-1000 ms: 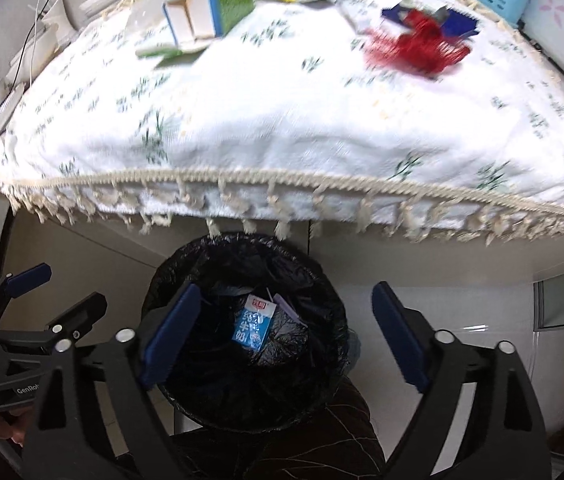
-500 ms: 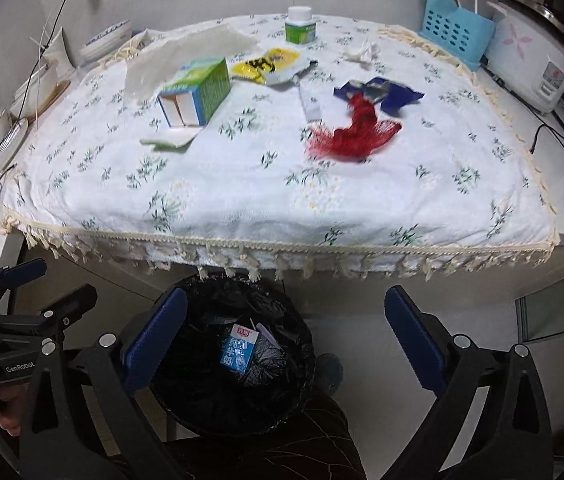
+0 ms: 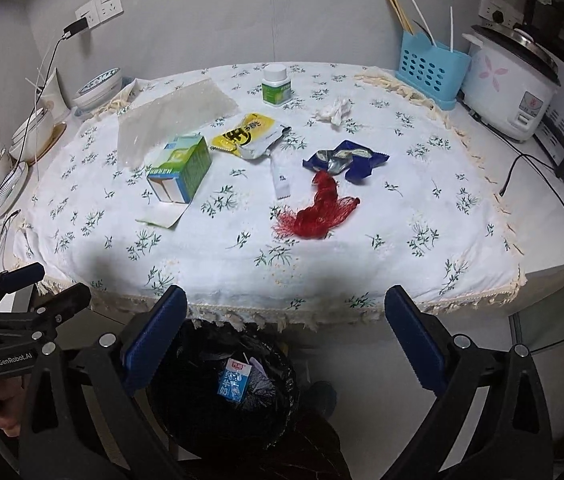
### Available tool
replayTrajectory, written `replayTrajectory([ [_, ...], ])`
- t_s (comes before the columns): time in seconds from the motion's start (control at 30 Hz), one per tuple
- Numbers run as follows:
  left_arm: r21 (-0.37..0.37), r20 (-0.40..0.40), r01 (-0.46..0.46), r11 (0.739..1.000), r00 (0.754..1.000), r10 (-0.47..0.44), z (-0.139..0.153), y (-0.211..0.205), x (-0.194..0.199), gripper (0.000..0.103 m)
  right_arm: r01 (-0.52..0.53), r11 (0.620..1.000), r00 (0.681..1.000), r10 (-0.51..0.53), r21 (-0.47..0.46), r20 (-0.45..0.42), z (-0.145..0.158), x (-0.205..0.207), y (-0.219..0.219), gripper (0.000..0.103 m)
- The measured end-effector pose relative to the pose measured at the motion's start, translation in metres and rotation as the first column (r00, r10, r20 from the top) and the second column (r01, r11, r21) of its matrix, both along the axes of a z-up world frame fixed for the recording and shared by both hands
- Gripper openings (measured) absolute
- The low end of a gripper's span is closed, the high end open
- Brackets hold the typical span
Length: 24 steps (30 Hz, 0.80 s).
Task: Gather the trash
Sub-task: 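Raise both open grippers back over the table, then grasp the green medicine box with the left gripper while the right grasps the blue packet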
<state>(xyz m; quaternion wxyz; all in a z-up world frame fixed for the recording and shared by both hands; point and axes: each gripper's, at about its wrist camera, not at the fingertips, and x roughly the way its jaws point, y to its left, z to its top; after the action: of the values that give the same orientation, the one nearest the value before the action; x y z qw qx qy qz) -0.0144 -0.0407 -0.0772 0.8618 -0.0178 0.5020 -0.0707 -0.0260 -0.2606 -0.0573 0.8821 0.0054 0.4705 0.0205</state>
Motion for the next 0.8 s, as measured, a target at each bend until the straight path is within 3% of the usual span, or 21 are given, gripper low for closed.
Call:
replayTrajectory([
  [0.33, 0.012, 0.02, -0.005, 1.0, 1.0, 0.005, 0.013, -0.02, 0.047, 0.097, 0.037, 0.999, 0.999, -0.036, -0.01, 0.008, 0.008, 0.042, -0.032, 0.095],
  [0.8, 0.022, -0.031, -0.041, 0.999, 0.999, 0.042, -0.007, -0.054, 0.127, 0.097, 0.033, 0.999, 0.998, -0.035, -0.019, -0.057, -0.011, 0.13, -0.071, 0.094],
])
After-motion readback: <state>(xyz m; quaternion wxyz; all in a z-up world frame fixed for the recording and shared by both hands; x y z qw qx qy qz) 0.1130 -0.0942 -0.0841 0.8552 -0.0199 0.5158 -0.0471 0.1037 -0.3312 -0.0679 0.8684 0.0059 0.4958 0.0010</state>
